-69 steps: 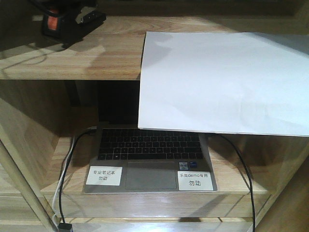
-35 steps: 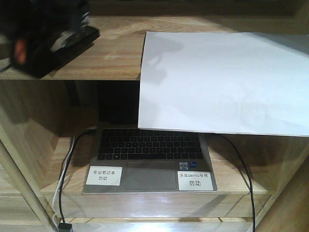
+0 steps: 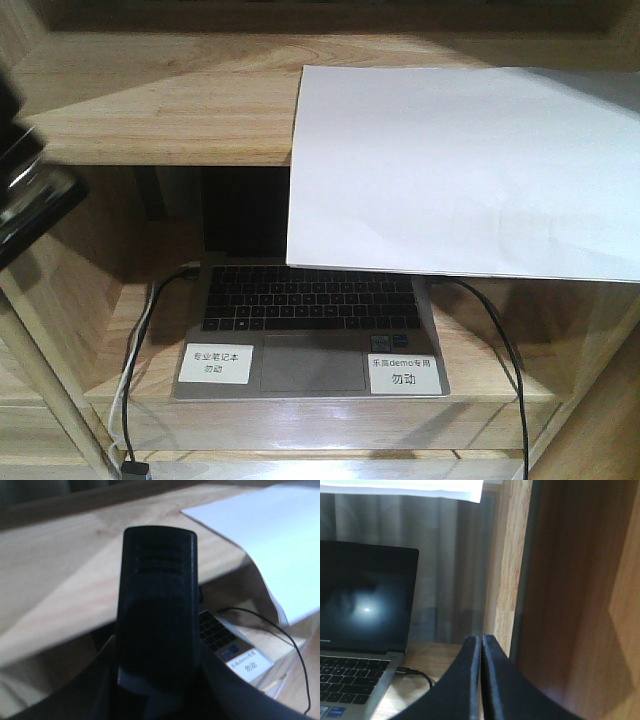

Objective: Grab stapler and paper to desk for stapling
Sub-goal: 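Lift the stapler off the shelf with the left gripper and withdraw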

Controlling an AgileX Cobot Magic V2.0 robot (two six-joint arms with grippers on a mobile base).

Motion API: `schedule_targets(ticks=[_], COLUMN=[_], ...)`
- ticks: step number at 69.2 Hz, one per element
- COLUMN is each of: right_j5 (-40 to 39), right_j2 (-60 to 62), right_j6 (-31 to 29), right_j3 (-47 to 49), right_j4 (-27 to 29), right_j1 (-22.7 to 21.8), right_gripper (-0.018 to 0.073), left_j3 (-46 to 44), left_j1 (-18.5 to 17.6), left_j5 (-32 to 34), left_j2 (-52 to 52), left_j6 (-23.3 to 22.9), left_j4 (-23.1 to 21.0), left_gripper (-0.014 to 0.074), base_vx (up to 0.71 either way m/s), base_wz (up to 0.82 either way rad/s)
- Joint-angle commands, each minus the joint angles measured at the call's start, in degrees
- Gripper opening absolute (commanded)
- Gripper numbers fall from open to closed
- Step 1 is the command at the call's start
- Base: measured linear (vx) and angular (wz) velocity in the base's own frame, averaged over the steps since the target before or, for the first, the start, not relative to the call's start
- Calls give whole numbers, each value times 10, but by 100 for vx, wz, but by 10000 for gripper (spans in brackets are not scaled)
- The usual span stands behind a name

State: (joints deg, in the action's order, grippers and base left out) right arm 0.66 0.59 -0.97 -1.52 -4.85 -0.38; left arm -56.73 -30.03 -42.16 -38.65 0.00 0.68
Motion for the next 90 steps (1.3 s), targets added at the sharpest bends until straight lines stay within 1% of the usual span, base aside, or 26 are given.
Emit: schedule_targets(ticks=[1, 27, 38, 49, 90], right_j5=[-44, -44, -44, -45, -44], right_j2=[6, 6, 6, 6, 5], right_j6=[1, 1, 1, 1, 1], right_j3=[-3, -3, -3, -3, -3], right_j4=[-1, -1, -1, -1, -1], right_j1=[-3, -3, -3, -3, -3], right_gripper=[-10, -10, -10, -10, -10], left_j3=[22, 222, 275, 290, 290], left_j1=[-3, -3, -3, -3, -3], left_j5=[71, 100, 122, 126, 126], left_j2=[43, 220, 289, 315, 315], left_j6=[0, 0, 0, 0, 0], left_j4=[-3, -3, -4, -3, -3], left_gripper=[-6, -6, -6, -6, -6], base_vx=[0, 0, 0, 0, 0], base_wz=[0, 0, 0, 0, 0])
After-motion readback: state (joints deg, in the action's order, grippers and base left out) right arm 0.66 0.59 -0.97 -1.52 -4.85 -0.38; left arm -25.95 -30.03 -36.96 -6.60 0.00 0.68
